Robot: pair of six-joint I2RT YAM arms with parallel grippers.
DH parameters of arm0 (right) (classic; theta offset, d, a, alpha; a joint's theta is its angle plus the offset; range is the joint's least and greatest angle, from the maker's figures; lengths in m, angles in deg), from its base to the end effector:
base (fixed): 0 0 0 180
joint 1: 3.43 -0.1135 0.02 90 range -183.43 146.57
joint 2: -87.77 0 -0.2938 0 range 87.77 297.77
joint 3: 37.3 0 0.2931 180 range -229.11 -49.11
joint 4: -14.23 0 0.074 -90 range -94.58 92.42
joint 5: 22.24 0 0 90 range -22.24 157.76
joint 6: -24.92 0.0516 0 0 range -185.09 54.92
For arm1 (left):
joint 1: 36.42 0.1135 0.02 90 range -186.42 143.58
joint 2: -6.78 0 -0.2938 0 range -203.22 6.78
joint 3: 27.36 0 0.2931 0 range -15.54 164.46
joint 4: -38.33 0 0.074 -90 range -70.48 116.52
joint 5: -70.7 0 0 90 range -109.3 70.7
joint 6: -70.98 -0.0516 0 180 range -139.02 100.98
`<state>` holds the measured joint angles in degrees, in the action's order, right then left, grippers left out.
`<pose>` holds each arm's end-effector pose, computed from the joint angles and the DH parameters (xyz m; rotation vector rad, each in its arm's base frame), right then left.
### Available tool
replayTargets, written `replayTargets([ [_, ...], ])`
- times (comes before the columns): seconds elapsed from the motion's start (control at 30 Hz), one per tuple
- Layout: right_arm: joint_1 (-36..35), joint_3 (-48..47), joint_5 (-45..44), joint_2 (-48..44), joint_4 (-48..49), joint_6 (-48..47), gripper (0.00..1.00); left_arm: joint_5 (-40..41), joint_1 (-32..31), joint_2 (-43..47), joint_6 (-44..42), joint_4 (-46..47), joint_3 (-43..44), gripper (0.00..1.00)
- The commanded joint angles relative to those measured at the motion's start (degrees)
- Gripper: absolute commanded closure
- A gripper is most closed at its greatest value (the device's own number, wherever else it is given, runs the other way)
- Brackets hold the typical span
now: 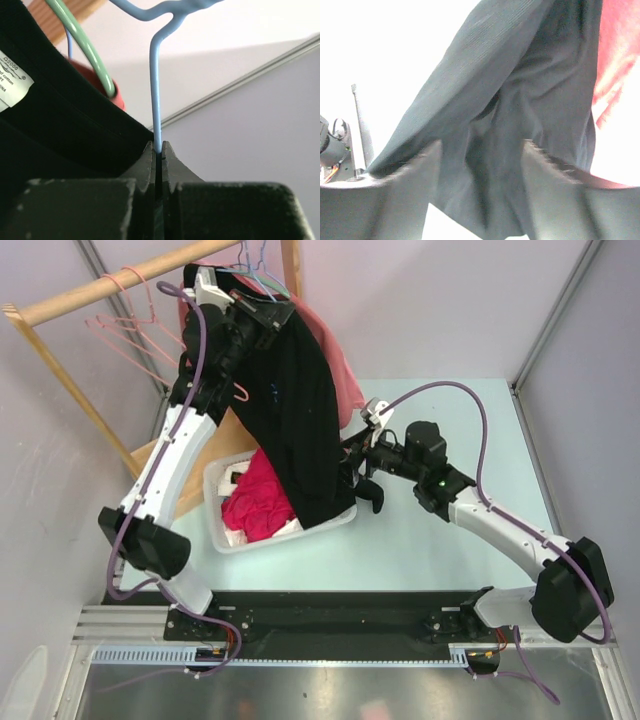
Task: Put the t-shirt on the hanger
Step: Place the hanger at the clothesline.
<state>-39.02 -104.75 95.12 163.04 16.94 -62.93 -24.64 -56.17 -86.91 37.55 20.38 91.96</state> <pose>0.2749 0.2259 0.3471 -0.8451 1.5078 0.8876 0.4007 -0.1490 0.5502 -0.4088 1.4887 -1.1461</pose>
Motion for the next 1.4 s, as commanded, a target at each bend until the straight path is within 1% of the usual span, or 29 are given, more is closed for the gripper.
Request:
replayTargets([
  [0.0,1.7,-2.7,-1.2,-3.5,-1.9,-0.1,0.2,-1.7,2.4,-1.8,1.2,9.6,7.2,1.0],
  [0.13,3.0,-2.5,-1.1,-4.3,-3.4,0.2,0.16,-2.1,4.5,-4.0,2.6,10.9,8.2,1.0],
  [0.37,3.7,-1.8,-1.3,-5.8,-4.7,-0.2,0.14,-2.9,6.7,-4.9,5.9,13.3,4.4,1.0],
  [0.53,4.0,-1.5,-1.3,-6.7,-5.2,-0.2,0.14,-2.3,8.3,-5.6,6.1,12.1,4.2,1.0],
  [0.83,4.0,-0.9,-1.6,-7.7,-5.4,-0.2,0.13,-1.1,9.4,-5.8,7.1,10.5,-0.8,1.0],
  [0.9,4.0,-1.0,-1.5,-7.7,-5.6,-0.4,0.13,-0.7,9.6,-5.7,7.4,10.4,-1.8,0.98],
  [0.97,4.0,-1.0,-1.6,-7.8,-5.7,-0.5,0.13,-0.5,9.8,-5.6,7.2,10.5,-2.4,0.9],
  [1.03,4.0,-1.0,-1.6,-8.0,-6.0,-0.7,0.12,-1.3,9.8,-5.5,6.1,11.0,-2.6,0.76],
  [1.07,4.0,-1.0,-1.6,-8.0,-6.1,-0.7,0.12,-1.9,9.8,-5.3,5.4,11.5,-2.8,0.74],
  [1.17,4.1,-1.0,-1.7,-8.3,-6.5,-1.0,0.11,-4.6,9.6,-4.4,3.3,14.0,-3.3,0.59],
  [1.2,4.1,-1.0,-1.6,-8.3,-6.5,-1.1,0.11,-5.0,9.6,-4.0,2.4,14.6,-3.2,0.5],
  [1.27,4.1,-1.0,-1.6,-8.6,-6.8,-1.1,0.11,-5.9,9.5,-2.6,0.1,14.7,-3.6,0.41],
  [1.3,4.2,-0.9,-1.6,-8.7,-7.0,-1.1,0.11,-6.1,9.4,-2.0,-0.5,15.4,-4.1,0.31],
  [1.37,4.2,-0.8,-1.7,-9.2,-7.0,-1.1,0.1,-6.3,9.1,0.3,-2.7,16.8,-6.2,0.25],
])
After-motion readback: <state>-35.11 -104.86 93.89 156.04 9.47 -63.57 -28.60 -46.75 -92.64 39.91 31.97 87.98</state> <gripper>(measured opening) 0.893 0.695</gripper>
